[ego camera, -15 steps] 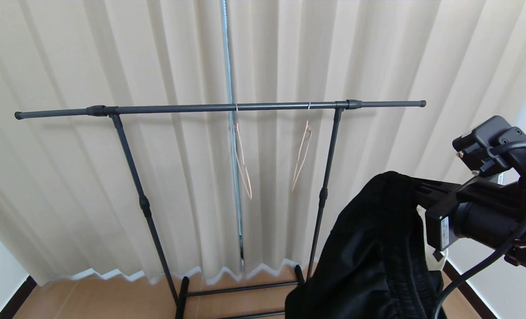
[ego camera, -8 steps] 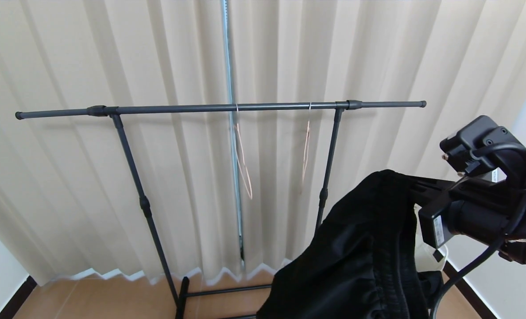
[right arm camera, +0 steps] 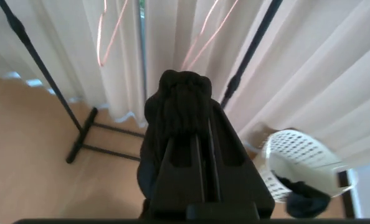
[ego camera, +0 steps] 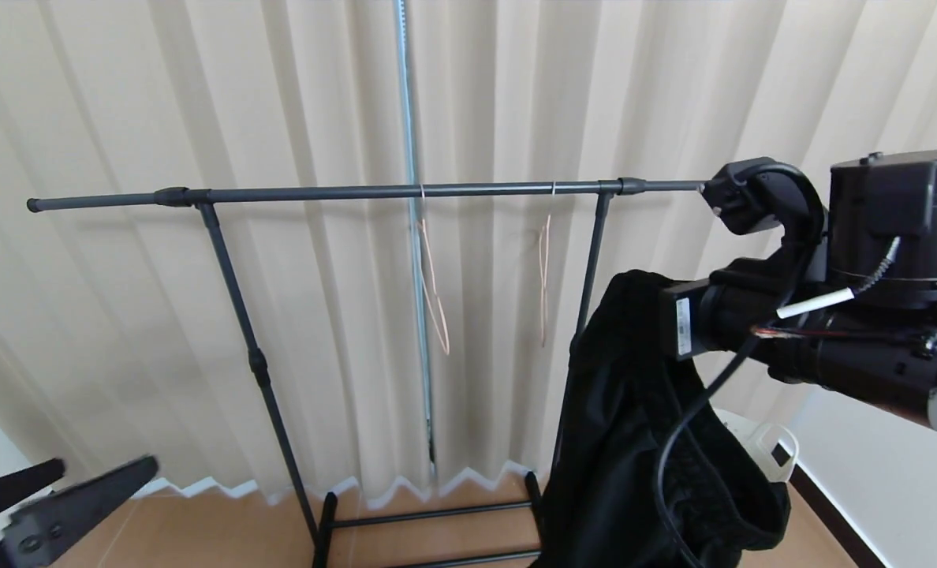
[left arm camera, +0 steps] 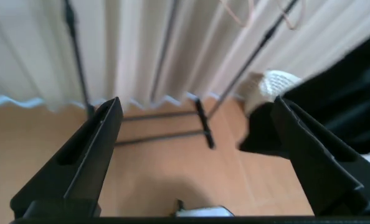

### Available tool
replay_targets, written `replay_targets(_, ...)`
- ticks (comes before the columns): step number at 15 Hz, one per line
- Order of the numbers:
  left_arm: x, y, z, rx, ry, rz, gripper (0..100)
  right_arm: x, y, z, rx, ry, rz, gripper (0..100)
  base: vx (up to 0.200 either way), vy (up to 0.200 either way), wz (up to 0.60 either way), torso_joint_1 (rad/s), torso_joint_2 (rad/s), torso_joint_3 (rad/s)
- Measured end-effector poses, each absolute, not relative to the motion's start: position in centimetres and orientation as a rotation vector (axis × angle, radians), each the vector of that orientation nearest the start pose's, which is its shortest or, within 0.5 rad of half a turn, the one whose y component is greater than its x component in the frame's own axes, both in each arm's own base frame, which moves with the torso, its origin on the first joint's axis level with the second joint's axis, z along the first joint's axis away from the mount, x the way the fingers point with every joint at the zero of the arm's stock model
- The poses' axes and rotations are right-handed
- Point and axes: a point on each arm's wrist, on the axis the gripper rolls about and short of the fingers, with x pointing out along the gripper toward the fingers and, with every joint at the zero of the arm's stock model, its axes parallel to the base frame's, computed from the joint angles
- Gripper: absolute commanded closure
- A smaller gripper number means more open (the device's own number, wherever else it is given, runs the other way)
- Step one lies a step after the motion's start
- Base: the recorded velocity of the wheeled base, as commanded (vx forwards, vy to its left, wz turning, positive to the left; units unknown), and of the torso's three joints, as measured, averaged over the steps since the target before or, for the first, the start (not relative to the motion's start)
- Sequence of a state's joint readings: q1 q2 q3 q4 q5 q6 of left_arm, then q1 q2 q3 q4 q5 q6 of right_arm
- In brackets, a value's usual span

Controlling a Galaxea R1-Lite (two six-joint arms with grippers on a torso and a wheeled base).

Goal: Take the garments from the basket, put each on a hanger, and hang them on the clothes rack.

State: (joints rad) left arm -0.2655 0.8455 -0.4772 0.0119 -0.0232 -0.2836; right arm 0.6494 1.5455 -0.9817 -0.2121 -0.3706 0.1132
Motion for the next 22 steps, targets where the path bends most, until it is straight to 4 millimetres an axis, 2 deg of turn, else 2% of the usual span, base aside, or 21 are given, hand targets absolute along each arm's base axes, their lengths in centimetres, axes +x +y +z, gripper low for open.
replay_targets(2,12.3,-5.8,21.0,-0.253,0.481,-0.337,0,23.5,17.5,23.9,0.005,0.315,0.263,100,0.000,0.000,0.00,0.000,0.00,0.000)
replay_targets(4,15.2,-9.2,21.8,-0.240,0.484,-0.416,0,24.3,19.4,24.2,0.027,0.288,0.250,100,0.000,0.000,0.00,0.000,0.00,0.000)
replay_targets(8,18.6,-13.6,19.8,-0.148,0.533,-0.473,0,26.5,24.7,23.6,0.067,0.224,0.163,100,0.000,0.000,0.00,0.000,0.00,0.000)
replay_targets(11,18.9,-15.9,17.7,-0.112,0.550,-0.459,0,26.5,28.2,22.8,0.059,0.218,0.202,100,0.000,0.000,0.00,0.000,0.00,0.000)
replay_targets(13,18.5,-17.1,16.1,-0.108,0.543,-0.459,0,26.0,29.5,22.8,0.063,0.213,0.236,100,0.000,0.000,0.00,0.000,0.00,0.000)
replay_targets(16,18.1,-17.9,14.5,-0.085,0.559,-0.458,0,25.2,30.8,22.7,0.066,0.210,0.272,100,0.000,0.000,0.00,0.000,0.00,0.000)
replay_targets(22,18.2,-19.0,13.8,-0.107,0.535,-0.488,0,23.6,32.3,22.3,0.054,0.219,0.321,100,0.000,0.000,0.00,0.000,0.00,0.000)
